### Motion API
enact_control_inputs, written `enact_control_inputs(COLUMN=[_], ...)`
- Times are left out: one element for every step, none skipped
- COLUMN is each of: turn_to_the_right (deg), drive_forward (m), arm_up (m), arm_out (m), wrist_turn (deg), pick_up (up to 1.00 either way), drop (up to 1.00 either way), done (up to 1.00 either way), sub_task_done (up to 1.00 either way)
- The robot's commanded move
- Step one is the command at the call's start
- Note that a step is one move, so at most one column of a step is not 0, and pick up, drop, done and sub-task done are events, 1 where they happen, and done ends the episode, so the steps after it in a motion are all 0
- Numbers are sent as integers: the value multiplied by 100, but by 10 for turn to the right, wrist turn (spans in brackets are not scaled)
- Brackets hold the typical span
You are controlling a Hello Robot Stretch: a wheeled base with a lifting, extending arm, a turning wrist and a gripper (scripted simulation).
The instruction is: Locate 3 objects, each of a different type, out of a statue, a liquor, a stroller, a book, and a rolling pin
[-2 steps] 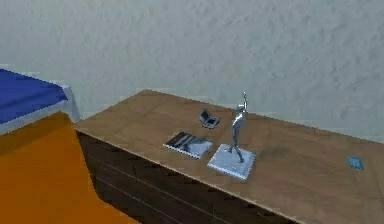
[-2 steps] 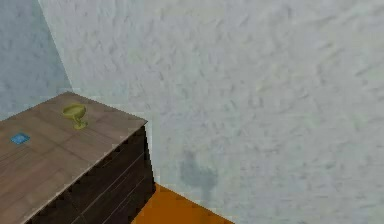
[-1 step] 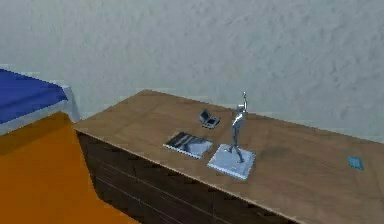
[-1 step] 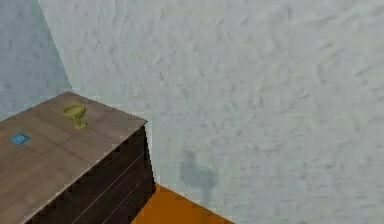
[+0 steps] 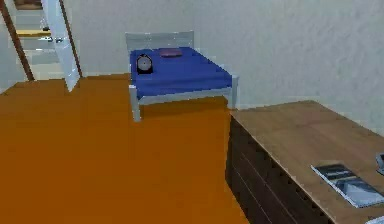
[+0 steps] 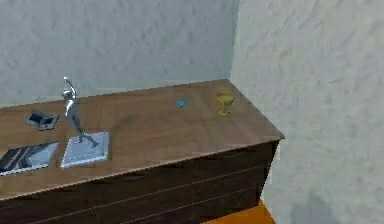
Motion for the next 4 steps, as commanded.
enact_control_inputs(turn_to_the_right=[-420,0,0,0], drive_forward=[0,100,100,100], arm_up=[0,0,0,0], arm_out=[0,0,0,0], wrist_turn=[0,0,0,0], pick_up=[0,0,0,0], drop=[0,0,0,0], done=[0,0,0,0], sub_task_done=[0,0,0,0])
